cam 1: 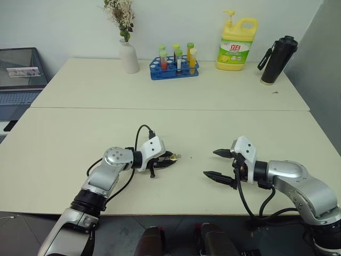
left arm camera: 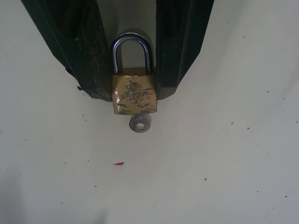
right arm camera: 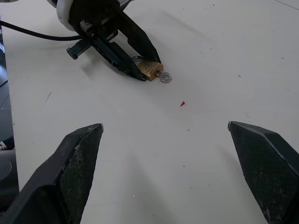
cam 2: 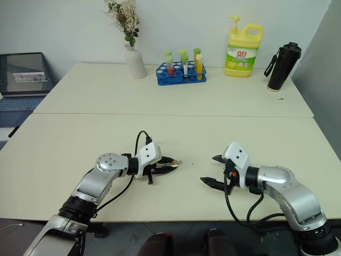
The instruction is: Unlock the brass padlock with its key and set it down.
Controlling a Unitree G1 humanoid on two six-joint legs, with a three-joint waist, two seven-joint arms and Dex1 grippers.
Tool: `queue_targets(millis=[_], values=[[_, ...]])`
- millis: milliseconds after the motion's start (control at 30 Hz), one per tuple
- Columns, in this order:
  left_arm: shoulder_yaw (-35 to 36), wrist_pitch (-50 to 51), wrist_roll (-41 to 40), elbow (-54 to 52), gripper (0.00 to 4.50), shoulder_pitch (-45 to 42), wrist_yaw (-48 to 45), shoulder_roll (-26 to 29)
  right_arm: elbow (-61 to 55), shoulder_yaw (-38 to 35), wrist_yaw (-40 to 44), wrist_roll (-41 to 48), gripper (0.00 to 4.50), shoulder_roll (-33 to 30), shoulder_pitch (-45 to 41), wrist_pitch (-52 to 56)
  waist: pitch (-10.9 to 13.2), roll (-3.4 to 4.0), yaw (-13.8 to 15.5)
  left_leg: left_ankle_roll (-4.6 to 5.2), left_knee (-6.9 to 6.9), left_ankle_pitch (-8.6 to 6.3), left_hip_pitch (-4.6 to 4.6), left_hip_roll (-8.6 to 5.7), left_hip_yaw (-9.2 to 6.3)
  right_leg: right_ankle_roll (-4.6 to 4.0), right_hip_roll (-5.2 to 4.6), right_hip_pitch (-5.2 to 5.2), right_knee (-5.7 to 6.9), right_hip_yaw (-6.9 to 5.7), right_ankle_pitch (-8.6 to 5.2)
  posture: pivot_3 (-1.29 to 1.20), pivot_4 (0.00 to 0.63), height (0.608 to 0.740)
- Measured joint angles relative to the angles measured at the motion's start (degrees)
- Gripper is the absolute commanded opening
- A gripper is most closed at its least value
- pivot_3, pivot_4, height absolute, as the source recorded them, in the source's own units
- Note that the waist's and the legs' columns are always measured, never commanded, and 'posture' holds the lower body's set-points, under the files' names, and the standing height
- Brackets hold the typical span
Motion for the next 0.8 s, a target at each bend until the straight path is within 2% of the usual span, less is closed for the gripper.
queue_targets(millis=[133,367,500,567,633,800], values=[[0.0,-1.3,0.4,-0.5,0.96,0.4,-0.2,0.0,-0.1,-0.2,0.1,0.2,4.5,-0.6,0.5,-0.8,0.0,0.0,0.0,0.0,0.0,0.0,-0.01,0.0,0.01,0.0,0.0,0.0,0.0,0.01,0.0,0.0,0.15,0.74],[-2.4,-13.6,0.9,-3.2,0.96,2.8,-3.9,-0.2,-0.2,-4.3,0.2,-1.1,4.5,-3.8,3.9,-5.5,0.0,-0.03,0.1,0.0,-0.01,0.0,-0.07,0.0,0.01,0.0,-0.02,-0.04,-0.04,0.01,0.0,0.0,0.15,0.74],[-2.4,-32.0,5.5,-1.7,0.96,-4.0,-1.9,-0.3,-0.2,-6.8,0.6,-0.3,4.5,-2.8,6.0,-8.9,0.0,-0.06,0.5,0.0,0.0,0.0,-0.07,-0.01,0.0,0.0,0.0,-0.02,-0.04,0.0,0.0,0.0,0.15,0.74],[-2.3,-44.7,10.1,0.3,0.96,-8.5,1.3,0.2,-1.0,-7.1,1.1,2.3,4.5,-1.3,5.9,-8.8,0.0,-0.03,0.6,0.0,-0.01,0.0,-0.05,-0.02,0.06,0.0,0.0,-0.01,-0.06,0.08,0.01,0.0,0.15,0.74],[-2.3,-53.8,12.9,2.3,0.96,-9.7,4.0,0.2,-1.3,-7.1,1.4,4.1,4.5,-0.6,5.4,-8.7,0.0,0.0,0.1,0.0,-0.03,0.0,-0.01,-0.02,0.16,-0.06,0.0,-0.01,-0.06,0.18,0.05,0.0,0.15,0.74],[-2.5,-66.5,19.8,8.5,0.96,-9.7,10.5,0.5,-0.6,-7.5,1.6,5.9,4.5,0.4,3.1,-9.2,0.0,-0.03,0.0,0.0,-0.03,0.0,-0.05,-0.01,0.08,-0.21,0.0,-0.04,-0.05,0.07,0.14,0.0,0.15,0.74]])
